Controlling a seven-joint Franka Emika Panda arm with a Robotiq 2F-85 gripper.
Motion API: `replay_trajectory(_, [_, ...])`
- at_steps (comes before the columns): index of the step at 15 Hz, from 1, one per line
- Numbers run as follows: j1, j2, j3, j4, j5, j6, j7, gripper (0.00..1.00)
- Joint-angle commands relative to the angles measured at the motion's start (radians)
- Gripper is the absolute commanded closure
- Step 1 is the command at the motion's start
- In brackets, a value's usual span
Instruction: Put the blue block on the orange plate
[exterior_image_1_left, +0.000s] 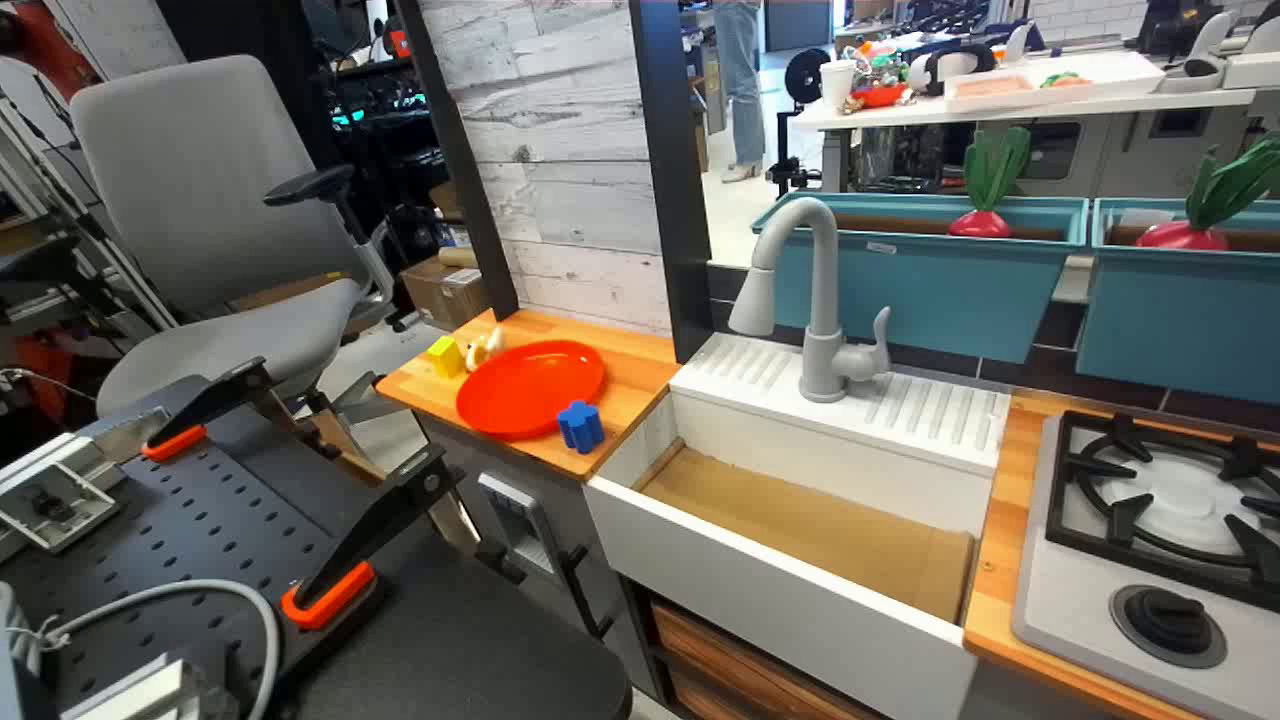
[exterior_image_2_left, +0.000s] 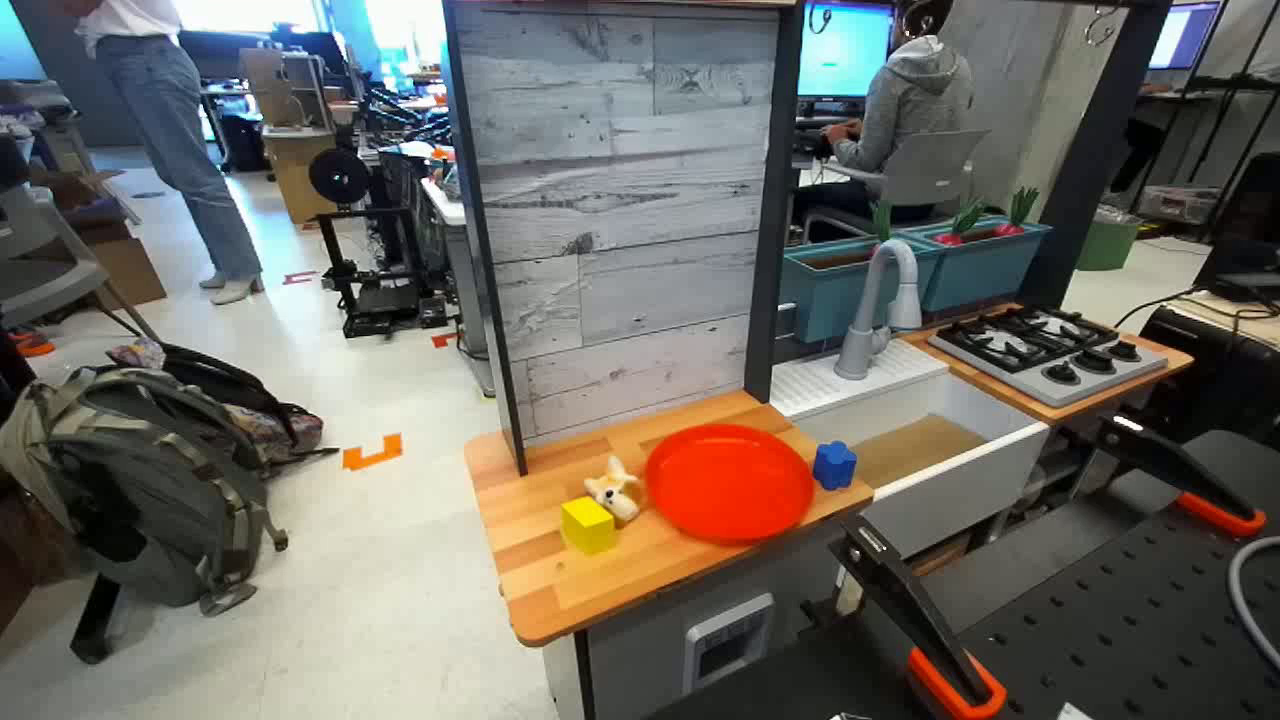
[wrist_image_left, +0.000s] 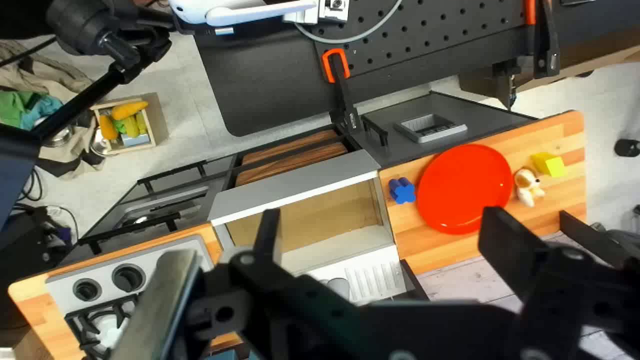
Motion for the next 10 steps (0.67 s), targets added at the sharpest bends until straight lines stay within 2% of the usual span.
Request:
replay_trajectory(1, [-0.012,0.002,0.010,0.002,0.007,-0.001,-0.006,0.00])
replay_trajectory(4, [-0.012,0.002,0.010,0.002,0.007,-0.001,-0.006,0.00])
replay_trajectory(10, [0.022,0.140,0.046,-0.074,0.045,0.292,0.069,0.00])
